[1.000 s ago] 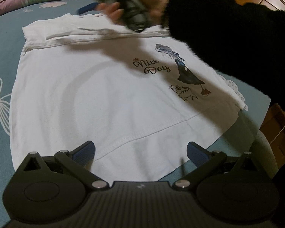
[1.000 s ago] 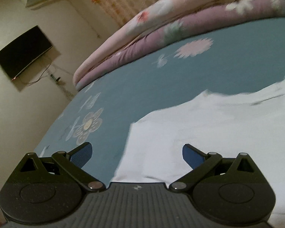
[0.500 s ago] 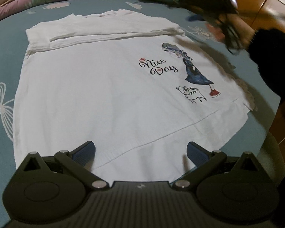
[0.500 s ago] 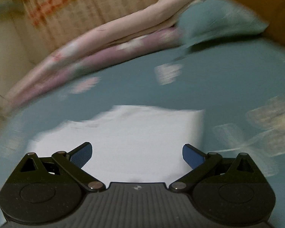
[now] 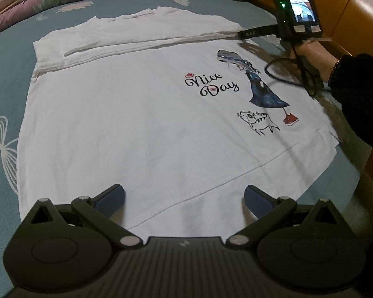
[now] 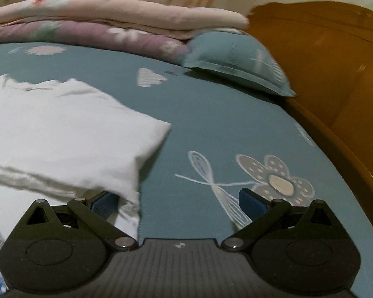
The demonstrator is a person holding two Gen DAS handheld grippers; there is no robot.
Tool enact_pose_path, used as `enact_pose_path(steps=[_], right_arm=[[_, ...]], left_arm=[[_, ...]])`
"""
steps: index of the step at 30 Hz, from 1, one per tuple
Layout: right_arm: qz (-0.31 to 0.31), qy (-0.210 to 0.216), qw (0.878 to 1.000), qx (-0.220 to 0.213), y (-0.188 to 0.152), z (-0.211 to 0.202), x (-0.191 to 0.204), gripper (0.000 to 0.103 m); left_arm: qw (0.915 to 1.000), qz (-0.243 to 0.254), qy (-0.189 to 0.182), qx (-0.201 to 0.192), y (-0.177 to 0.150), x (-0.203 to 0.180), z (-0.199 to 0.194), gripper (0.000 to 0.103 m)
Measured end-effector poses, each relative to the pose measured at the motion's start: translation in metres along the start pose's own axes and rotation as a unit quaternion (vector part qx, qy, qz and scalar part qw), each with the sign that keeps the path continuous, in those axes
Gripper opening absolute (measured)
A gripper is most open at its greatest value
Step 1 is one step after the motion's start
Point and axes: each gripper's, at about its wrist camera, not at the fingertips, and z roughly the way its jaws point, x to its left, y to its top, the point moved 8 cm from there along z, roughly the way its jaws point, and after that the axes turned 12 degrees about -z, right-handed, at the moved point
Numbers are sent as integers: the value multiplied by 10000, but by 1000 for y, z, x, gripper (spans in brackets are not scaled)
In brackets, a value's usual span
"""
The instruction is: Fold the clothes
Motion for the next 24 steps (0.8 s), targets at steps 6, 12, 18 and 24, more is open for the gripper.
enact_pose_path(steps=[6,12,18,24], right_arm=[[191,152,9997,19,-4,-15,-7,103],[62,1084,9887,-1037,36,-54,9,103],[553,2306,9685,-755,53,-9,47,85],[917,2259,9690,-407,16,2,32,76]], left_arm=[[10000,-11,-41,-18,2,2,0,102],[9999,-50,-69,-56,3,4,0,102],[9999,-97,-75,-62,5,5,0,102],[9997,-139,-193,-67,7,9,-2,102]])
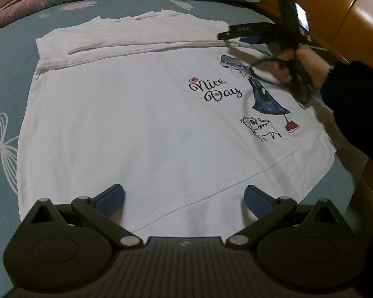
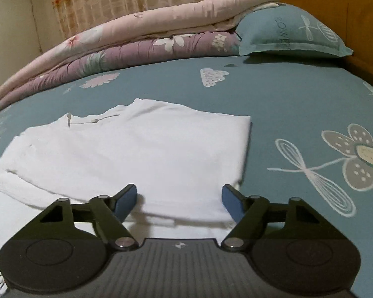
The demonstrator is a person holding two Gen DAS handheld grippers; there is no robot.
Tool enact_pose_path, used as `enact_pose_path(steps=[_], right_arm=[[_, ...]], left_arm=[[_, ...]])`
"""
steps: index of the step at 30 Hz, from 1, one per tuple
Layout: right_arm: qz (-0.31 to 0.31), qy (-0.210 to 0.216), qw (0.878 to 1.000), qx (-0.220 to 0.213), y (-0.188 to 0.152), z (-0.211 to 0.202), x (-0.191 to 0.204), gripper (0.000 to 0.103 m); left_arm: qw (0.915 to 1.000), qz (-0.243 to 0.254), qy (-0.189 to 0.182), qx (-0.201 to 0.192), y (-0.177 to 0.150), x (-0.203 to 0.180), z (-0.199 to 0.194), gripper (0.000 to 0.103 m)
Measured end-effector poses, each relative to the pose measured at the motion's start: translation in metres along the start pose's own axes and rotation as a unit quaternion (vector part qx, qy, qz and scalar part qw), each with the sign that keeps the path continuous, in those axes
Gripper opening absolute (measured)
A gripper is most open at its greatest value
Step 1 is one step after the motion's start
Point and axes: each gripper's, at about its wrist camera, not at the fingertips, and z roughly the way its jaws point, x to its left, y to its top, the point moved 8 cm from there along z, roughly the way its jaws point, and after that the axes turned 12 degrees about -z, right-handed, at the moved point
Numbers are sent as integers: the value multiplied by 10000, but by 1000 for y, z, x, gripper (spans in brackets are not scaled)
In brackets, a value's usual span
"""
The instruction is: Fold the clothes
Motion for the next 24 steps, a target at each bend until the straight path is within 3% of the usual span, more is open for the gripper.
enact_pose_path(steps=[4,8,11,13,15,17,22,24], right_arm=[[51,32,9999,-99,26,-4,-6,75],[241,-54,9994,-231,59,20,-18,75],[376,-177,9991,74,52,50,-31,75],[358,-350,9983,284,40,64,-40,69],[263,-502,9976,408,40,57,-37,68],[-53,-489,9985,239,51,46,-20,68],[-927,176,9954,-143,89,43,60,63],[-1208,497,9913,-149,100,54,98,51]], left_arm=[[10000,-35,-5,0,1,0,0,102],[10000,-28,35,-11,2,0,3,102],[10000,-25,44,-20,2,0,3,102],[10000,-33,19,-30,2,1,2,102],[10000,-19,-3,-33,1,2,2,102],[10000,-20,1,-34,2,2,1,102],[9998,37,153,-100,5,2,-5,102],[9997,37,187,-140,5,4,-9,102]])
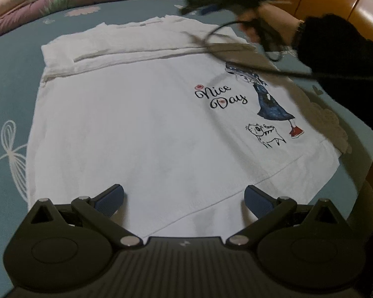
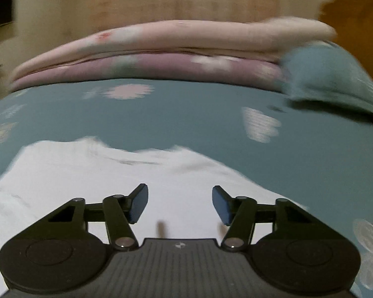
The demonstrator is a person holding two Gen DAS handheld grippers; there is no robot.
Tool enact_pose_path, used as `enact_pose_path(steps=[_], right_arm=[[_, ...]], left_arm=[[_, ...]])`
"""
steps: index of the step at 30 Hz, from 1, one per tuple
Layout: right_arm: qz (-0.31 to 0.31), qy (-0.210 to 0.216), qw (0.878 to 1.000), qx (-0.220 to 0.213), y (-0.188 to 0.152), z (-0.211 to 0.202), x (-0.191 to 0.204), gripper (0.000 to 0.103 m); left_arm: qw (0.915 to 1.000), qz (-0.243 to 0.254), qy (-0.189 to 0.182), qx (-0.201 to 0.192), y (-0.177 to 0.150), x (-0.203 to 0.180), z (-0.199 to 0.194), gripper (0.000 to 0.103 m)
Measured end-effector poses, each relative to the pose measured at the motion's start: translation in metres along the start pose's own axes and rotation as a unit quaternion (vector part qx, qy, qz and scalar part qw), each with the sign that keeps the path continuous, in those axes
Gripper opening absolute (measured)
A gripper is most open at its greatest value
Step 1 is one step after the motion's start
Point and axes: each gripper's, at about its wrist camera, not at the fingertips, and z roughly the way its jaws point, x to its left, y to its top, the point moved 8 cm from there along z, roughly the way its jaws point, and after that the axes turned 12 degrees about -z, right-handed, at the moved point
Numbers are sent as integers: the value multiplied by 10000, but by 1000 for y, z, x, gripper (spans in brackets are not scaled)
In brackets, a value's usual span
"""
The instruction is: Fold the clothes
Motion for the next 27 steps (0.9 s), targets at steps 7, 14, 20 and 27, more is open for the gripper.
enact_pose_path(steps=[7,14,20,27], right_arm=[[-1137,810,9901,105,13,32,110,25],[-2886,926,9529,125,-6,16,172,25],[-3173,816,9447,131,-4,28,183,25],[-3343,587,9405,-146,-5,15,192,9]], left_arm=[[9998,-123,57,-126,-3,13,-12,102],[9995,-258,-15,-172,-6,22,-13,102],[9994,-262,-125,-165,-9,19,-12,102],[9994,-281,-148,-152,-11,19,-10,102]])
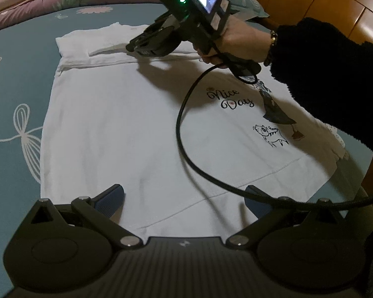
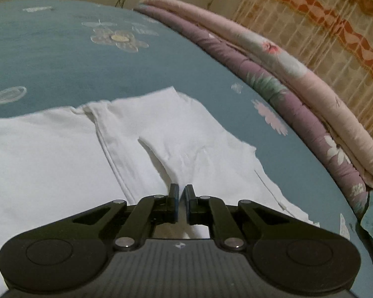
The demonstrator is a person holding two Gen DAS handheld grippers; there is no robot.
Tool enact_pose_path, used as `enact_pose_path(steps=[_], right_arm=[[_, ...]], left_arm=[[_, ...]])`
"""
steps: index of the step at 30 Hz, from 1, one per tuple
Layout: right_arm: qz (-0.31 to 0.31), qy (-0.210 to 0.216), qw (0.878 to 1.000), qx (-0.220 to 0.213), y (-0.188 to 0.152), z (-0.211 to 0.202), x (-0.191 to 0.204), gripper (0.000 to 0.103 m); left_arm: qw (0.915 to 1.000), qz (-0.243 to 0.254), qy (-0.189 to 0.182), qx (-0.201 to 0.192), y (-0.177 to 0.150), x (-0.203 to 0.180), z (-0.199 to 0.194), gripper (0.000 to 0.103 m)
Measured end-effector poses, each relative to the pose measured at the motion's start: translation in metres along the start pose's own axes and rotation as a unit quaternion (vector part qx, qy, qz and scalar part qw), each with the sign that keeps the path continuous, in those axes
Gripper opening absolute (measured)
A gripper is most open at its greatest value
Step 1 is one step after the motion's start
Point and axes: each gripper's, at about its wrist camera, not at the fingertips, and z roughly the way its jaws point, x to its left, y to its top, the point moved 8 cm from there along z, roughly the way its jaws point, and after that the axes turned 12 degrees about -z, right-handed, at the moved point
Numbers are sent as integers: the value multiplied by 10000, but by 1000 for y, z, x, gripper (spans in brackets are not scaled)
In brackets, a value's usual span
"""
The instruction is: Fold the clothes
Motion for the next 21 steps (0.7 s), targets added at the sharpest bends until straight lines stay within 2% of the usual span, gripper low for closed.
enact_pose_path(steps=[3,7,10,13,15,17,20,21], right_arm=[[33,107,9999,-86,4,-4,2,9],[41,237,9996,113,0,5,8,11],[282,367,9989,-43,4,-6,2,16],[722,420,9957,-395,15,-20,-13,17],[906,327,9944,-426,22,-15,-24,17],[1086,304,9928,-402,30,-1,-30,17],[1236,44,9923,46,35,33,-33,17],[1320,97,9911,100,35,39,-30,17]], left_arm=[[10000,-8,-8,5,-1,0,1,102],[10000,-6,15,18,0,0,2,102],[10000,-9,3,22,-1,0,1,102],[10000,-38,-10,9,-2,1,1,102],[10000,-56,-6,-7,-1,1,2,102],[10000,-71,-2,-21,-1,1,3,102],[10000,-74,-8,-21,-1,1,2,102],[10000,-88,-18,-21,-1,1,1,102]])
